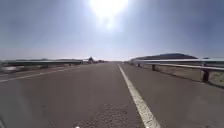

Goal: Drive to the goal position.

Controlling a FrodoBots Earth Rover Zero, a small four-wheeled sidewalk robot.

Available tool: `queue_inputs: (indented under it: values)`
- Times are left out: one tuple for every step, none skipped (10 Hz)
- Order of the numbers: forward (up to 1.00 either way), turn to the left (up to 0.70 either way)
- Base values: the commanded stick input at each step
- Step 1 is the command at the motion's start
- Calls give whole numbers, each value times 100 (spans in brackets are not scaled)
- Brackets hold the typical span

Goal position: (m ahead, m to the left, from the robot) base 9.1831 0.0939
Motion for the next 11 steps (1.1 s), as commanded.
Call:
queue_inputs:
  values:
    - [70,0]
    - [70,0]
    - [70,0]
    - [70,0]
    - [70,0]
    - [70,0]
    - [70,0]
    - [70,0]
    - [70,0]
    - [70,0]
    - [70,0]
